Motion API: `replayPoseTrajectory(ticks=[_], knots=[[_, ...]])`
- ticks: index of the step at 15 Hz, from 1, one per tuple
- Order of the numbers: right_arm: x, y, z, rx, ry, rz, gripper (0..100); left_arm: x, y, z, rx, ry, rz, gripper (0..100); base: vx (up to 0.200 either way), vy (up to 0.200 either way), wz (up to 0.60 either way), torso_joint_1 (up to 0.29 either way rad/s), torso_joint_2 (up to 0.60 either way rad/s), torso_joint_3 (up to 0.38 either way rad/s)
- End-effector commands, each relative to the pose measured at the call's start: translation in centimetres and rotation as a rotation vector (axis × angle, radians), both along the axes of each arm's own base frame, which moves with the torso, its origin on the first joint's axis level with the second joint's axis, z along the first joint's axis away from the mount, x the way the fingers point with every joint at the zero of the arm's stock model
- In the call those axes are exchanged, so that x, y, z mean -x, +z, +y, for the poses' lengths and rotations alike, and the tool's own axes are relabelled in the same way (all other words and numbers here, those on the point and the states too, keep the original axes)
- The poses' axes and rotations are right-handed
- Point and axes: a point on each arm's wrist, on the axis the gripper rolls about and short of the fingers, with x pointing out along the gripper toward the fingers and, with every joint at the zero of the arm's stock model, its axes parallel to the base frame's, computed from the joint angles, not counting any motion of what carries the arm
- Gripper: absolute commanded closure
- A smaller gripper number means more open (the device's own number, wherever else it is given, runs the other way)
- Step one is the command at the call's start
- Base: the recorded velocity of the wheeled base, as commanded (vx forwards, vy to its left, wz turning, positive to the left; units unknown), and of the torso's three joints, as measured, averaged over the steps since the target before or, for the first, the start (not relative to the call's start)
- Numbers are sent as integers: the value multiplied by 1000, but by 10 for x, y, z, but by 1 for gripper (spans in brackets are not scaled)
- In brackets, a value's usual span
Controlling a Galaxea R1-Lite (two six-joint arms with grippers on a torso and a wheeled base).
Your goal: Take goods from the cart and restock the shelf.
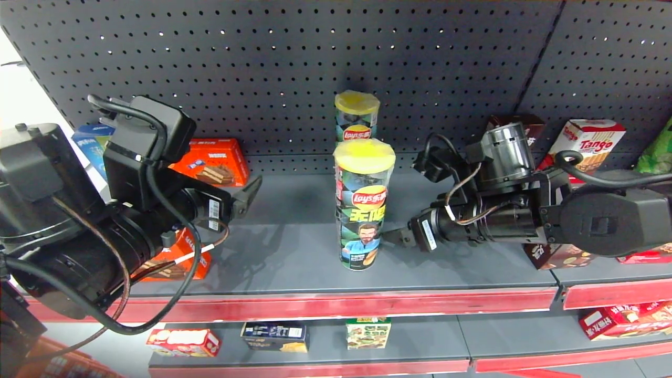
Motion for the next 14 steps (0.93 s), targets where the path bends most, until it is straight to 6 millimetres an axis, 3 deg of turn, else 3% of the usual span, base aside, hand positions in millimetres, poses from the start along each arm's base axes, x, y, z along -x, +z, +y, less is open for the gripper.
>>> replayPoseTrajectory(ticks=[1,3,8,11,14], knots=[[2,0,-1,0,2,0,0,0,0,0,0,0,1,0,0,0,0,0,0,0],[4,3,-3,-6,-2,-7,0,0,-1,0,0,1,4,0,0,0,0,0,0,0],[34,57,-34,-103,-47,-154,0,23,7,12,17,0,-32,0,0,0,0,0,0,0],[88,107,-78,-207,-121,-319,0,66,13,34,54,-4,-95,0,0,0,0,0,0,0],[144,111,-114,-275,-205,-411,0,105,-5,54,69,-33,-105,0,0,0,0,0,0,0]])
